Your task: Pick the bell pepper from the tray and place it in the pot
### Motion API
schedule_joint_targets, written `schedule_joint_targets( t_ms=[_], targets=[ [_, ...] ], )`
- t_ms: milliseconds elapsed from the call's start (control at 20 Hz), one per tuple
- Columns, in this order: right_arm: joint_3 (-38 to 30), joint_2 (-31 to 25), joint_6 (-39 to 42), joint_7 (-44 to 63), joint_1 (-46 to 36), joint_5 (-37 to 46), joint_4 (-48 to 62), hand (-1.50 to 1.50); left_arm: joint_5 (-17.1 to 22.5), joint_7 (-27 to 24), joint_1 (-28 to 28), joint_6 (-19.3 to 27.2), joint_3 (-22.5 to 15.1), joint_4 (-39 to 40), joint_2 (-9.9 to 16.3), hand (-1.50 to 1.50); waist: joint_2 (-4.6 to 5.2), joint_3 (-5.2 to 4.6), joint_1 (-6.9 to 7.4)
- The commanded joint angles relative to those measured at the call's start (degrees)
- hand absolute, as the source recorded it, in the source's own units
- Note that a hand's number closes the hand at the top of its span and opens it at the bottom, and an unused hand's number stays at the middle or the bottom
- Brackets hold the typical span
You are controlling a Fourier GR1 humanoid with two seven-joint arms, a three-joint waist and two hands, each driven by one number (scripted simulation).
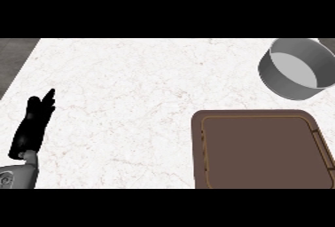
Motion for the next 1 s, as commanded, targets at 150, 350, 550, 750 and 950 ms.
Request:
schedule_joint_targets(
  t_ms=[150, 350, 550, 750, 950],
  targets=[
    [10.01, 0.87, 2.24, 5.71, -13.63, 5.41, 6.07, 1.5, 0.52, 0.06, -2.4, -0.96, 1.01, 2.21, 0.41, 0.0, 0.28, -0.06, 0.85],
    [14.36, 5.09, 1.19, 8.37, -18.53, 8.85, 7.92, 1.5, 0.01, -0.11, 0.05, -1.03, 0.9, -0.72, 0.67, 0.0, 0.07, -0.05, 0.66],
    [17.95, 8.68, 2.0, 7.61, -21.18, 11.88, 10.78, 1.5, -0.31, 1.31, -0.41, -0.83, -0.2, -0.72, -0.88, 0.0, 0.04, -0.04, 0.16],
    [20.44, 14.83, 0.25, 10.29, -23.09, 14.31, 14.17, 1.5, -1.13, 0.5, -1.19, -0.3, -0.03, -0.17, -0.73, 0.0, 0.17, -0.03, 0.1],
    [20.0, 16.81, 2.36, 11.24, -23.69, 14.23, 19.41, -1.5, -1.88, -1.5, -0.01, 1.25, -0.42, 1.84, -2.69, 0.0, 0.14, -0.01, -0.31]
  ],
)
